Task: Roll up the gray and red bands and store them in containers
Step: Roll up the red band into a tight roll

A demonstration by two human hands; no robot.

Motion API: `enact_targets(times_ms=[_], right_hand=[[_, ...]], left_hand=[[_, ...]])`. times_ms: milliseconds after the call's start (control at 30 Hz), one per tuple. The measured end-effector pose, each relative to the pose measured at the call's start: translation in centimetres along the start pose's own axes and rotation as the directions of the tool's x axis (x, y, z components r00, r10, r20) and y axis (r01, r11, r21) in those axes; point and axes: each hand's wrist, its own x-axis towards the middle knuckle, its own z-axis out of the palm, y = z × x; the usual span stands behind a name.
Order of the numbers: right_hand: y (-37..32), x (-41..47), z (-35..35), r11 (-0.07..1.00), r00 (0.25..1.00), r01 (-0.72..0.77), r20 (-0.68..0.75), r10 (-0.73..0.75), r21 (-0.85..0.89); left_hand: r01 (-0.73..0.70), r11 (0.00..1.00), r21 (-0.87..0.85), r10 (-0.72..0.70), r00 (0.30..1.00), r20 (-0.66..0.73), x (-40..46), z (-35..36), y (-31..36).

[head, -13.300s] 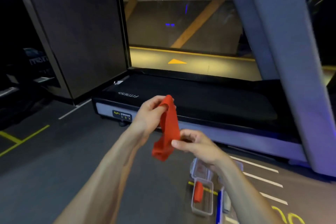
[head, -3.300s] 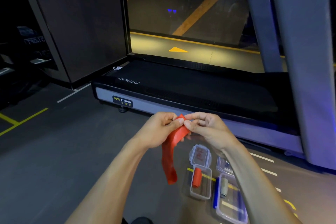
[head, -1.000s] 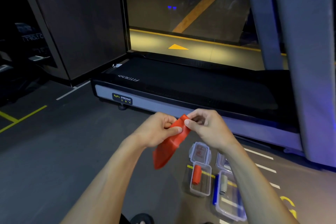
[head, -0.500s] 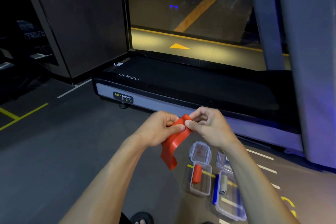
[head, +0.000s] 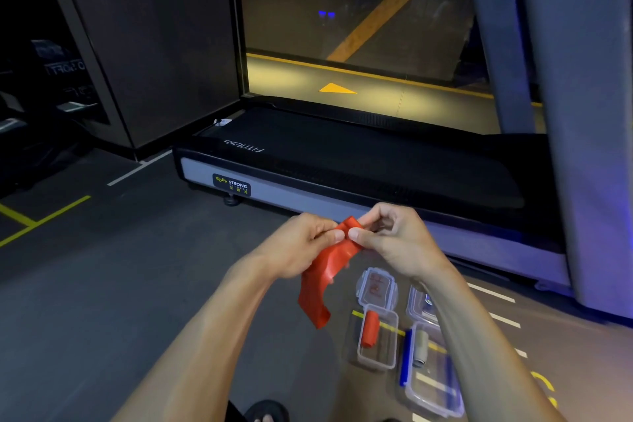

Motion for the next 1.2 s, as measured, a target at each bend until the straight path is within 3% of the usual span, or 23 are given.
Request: enact_targets(times_ms=[200,433,833,967,1033,1133,1200], right_hand=[[0.2,0.1,0.2,1.000,1.000,-0.024,-0.001,0.024,-0.020],[-0.2,0.2,0.1,0.999,1.000,-0.020,-0.007,0.020,-0.029],[-0.4,0.1,0.3,0.998,0.997,-0.025,0.068,0.028,-0.050],[-1.1,-0.6,0.0,0.987,0.976,-0.108,0.200,0.083,0.121],[-1.1,-0.8,-0.3,0.985,0.964,-0.124,0.251,0.090,0.124],[-0.9,-0.6,-0.3,0.994,0.978,-0.082,0.200,0.067,0.066],[-0.8,-0.5,0.0,0.997,0.986,-0.057,0.162,0.049,0.047]], left_hand=[[0.062,0.992,-0.108,-0.058,0.997,0.048,0.2,0.0,-0.4],[-0.050,0.999,0.001,0.050,0.999,0.005,0.5,0.2,-0.8],[-0.067,0.987,-0.143,0.076,0.995,0.063,0.3,0.3,-0.6],[-0.068,0.992,-0.109,0.072,0.997,0.037,0.2,0.0,-0.6],[-0.069,0.994,-0.079,0.072,0.997,0.029,0.1,0.0,-0.6],[-0.076,0.995,-0.058,0.076,0.997,0.006,0.2,0.1,-0.8],[-0.057,0.989,-0.138,0.060,0.998,0.018,0.3,0.2,-0.8]])
